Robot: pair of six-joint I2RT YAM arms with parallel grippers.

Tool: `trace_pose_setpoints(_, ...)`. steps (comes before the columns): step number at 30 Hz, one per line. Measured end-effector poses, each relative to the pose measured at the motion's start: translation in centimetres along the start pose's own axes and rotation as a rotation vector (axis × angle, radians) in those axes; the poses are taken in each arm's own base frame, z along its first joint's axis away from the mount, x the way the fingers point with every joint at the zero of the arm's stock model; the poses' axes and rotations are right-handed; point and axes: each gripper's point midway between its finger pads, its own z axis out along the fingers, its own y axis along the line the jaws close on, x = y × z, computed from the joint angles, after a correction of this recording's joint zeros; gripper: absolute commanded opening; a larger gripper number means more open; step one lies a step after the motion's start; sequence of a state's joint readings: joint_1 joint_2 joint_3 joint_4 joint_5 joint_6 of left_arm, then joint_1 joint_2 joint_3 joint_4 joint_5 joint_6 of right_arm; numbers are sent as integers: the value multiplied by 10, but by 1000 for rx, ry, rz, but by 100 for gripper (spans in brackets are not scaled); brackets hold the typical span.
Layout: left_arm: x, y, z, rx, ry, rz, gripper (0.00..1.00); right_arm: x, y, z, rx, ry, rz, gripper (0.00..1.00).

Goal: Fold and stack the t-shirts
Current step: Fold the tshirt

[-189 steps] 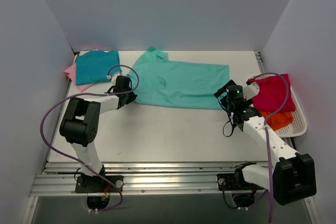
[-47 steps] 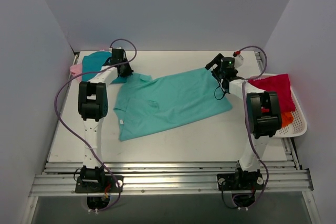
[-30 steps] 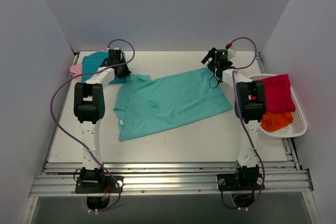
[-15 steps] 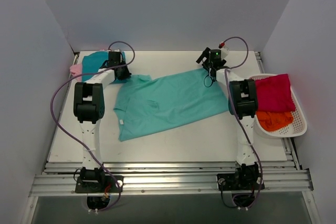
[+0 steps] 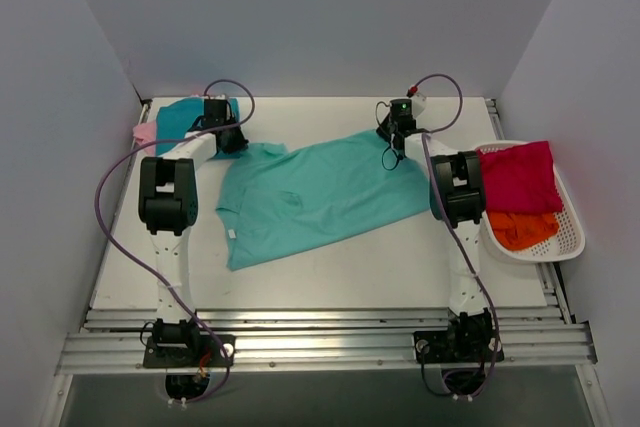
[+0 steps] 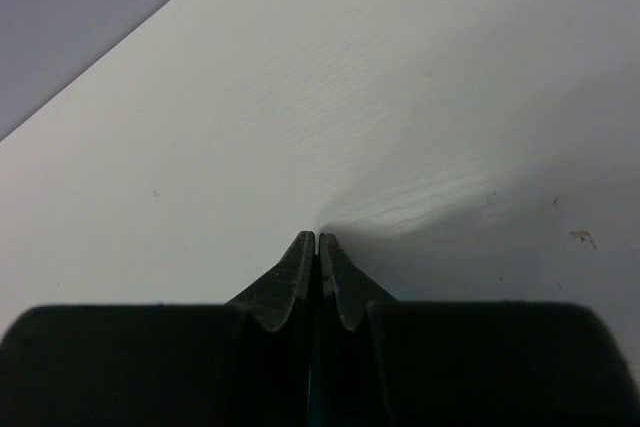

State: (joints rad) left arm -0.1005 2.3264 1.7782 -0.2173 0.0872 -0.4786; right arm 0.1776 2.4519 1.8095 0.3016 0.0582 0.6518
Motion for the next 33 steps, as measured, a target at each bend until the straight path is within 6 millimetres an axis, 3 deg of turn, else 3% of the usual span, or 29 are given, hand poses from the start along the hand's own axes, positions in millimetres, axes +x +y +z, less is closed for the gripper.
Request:
trace_pose_setpoints(19, -6, 1, -4, -2, -14, -2, 2, -9, -17, -9, 47, -3, -5, 0)
trace_pose_setpoints(33, -43, -17, -46, 16, -105, 5, 2, -51, -1, -43, 28, -68, -8, 0)
